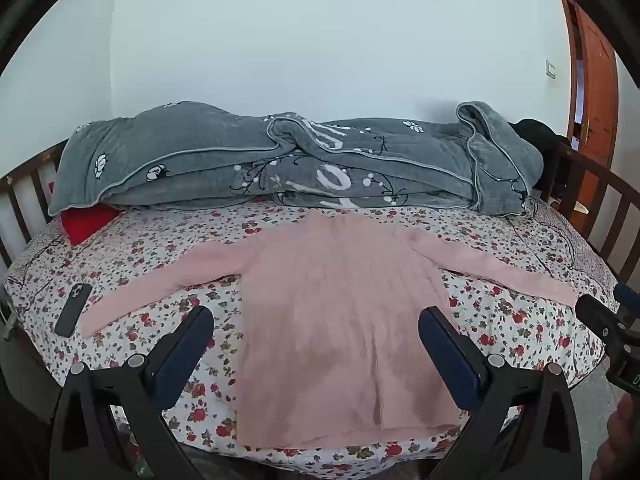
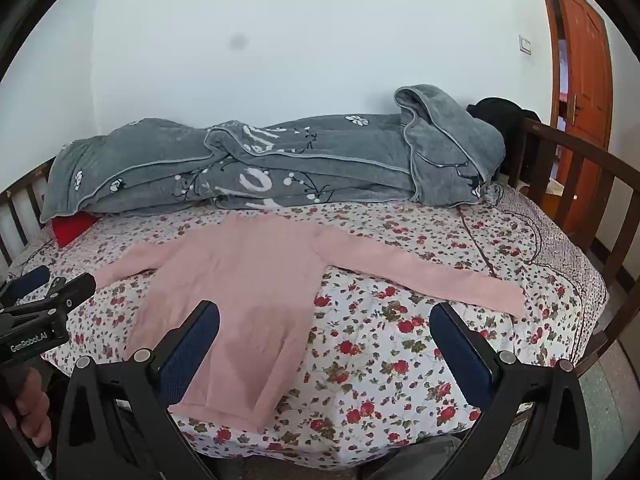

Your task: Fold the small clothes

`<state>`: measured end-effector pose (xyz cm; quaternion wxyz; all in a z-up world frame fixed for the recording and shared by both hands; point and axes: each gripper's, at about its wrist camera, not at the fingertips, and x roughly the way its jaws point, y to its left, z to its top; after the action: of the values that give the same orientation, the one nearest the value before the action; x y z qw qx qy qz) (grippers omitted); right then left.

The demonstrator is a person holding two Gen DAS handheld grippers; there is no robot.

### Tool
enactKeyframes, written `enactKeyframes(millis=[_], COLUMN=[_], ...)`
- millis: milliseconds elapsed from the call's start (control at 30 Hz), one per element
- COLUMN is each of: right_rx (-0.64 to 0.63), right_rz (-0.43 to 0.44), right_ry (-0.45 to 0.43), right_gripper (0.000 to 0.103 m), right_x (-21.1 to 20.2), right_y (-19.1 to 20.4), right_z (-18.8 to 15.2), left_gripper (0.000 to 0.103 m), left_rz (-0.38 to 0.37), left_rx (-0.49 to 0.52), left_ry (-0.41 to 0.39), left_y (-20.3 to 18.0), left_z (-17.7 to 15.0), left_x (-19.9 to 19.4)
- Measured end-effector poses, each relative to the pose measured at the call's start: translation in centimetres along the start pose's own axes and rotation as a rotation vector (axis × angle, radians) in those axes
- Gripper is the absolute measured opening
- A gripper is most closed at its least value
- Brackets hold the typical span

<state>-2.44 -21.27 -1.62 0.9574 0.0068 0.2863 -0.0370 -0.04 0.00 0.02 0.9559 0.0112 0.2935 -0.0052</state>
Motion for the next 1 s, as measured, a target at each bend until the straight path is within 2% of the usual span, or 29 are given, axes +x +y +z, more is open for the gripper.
enactKeyframes(millis=[133, 333, 1000], right_rx=[-0.001, -0.012, 0.016], right_rz=[0.002, 0.010, 0.027], right_ry=[0.000, -0.006, -0.009], right_gripper=[0.103, 0.103, 0.103], right_x=[-0.3, -0.6, -1.3], right_y=[0.0, 1.6, 1.0], right_z=[0.0, 0.5, 0.3], left_gripper=[0.103, 0.103, 0.103], left_rz=[-0.008, 0.006, -0.019], left_rx=[0.019, -0.004, -0.029], left_ry=[-0.020, -0.043, -0.019], left_y=[-0.4, 0.0, 0.8], left_z=[0.2, 0.2, 0.4], left_x=[-0.4, -1.0, -1.0])
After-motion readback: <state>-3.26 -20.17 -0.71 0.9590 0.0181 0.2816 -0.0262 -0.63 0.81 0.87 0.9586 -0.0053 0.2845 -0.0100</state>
